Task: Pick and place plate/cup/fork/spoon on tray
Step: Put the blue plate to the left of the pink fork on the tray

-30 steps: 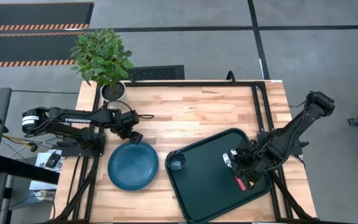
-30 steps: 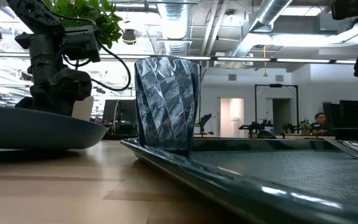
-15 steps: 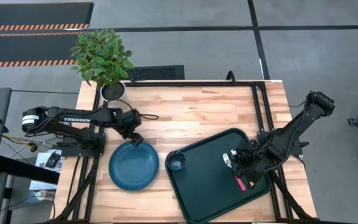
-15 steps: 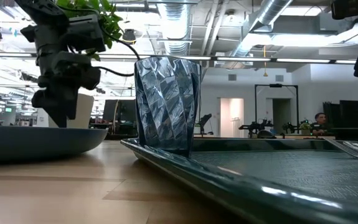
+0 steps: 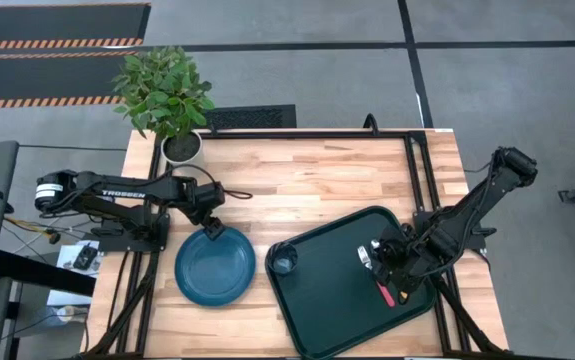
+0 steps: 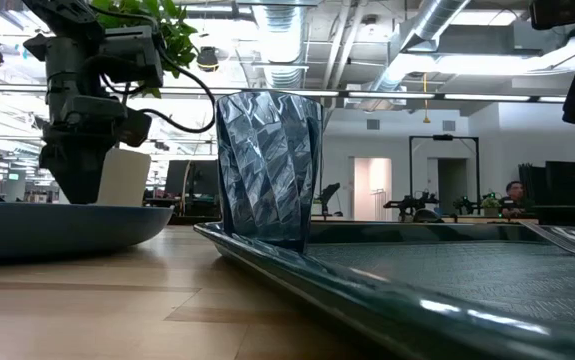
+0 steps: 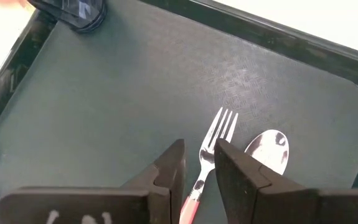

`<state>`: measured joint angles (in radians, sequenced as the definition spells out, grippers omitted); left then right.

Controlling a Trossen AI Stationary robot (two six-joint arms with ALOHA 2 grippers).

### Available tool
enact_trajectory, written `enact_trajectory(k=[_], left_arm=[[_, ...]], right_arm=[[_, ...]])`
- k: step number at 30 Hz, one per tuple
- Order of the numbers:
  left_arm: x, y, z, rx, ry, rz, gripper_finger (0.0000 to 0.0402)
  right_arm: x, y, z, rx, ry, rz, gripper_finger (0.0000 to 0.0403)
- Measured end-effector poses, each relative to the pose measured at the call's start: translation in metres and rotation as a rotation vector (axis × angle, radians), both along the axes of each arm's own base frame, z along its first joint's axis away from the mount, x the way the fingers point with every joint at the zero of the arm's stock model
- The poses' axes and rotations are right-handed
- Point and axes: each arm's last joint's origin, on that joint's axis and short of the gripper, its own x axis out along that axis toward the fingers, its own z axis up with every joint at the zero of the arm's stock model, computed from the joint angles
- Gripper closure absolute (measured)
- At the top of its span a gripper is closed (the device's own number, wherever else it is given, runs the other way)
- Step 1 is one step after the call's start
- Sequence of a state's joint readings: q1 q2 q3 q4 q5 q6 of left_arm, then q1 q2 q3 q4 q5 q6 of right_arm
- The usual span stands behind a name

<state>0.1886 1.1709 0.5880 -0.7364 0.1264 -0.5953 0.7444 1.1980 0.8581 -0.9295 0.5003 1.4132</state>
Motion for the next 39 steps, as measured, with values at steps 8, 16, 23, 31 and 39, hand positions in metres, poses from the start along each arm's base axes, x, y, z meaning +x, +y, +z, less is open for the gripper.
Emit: enact_trajectory(k=[8, 16, 23, 31, 39], left_arm=[[-0.008, -0.001, -0.012, 0.001, 0.045, -0.007, 0.0182], [-0.014, -0.002, -0.021, -0.003, 0.075, 0.022, 0.0182], [-0.014, -0.002, -0.021, -0.004, 0.076, 0.037, 0.023], [-0.016, -0.001, -0.021, 0.015, 0.097, 0.131, 0.0388], [-0.017, -0.003, -0.021, -0.034, 0.124, 0.305, 0.0397]], right_arm=[[0.0, 0.0, 0.0, 0.001, 0.0, 0.0, 0.029], [0.0, 0.0, 0.0, 0.001, 0.0, 0.0, 0.029], [0.0, 0.0, 0.0, 0.002, 0.0, -0.001, 0.029], [0.001, 0.001, 0.0, 0.008, -0.006, -0.002, 0.029], [0.002, 0.002, 0.001, 0.014, -0.026, -0.004, 0.029]])
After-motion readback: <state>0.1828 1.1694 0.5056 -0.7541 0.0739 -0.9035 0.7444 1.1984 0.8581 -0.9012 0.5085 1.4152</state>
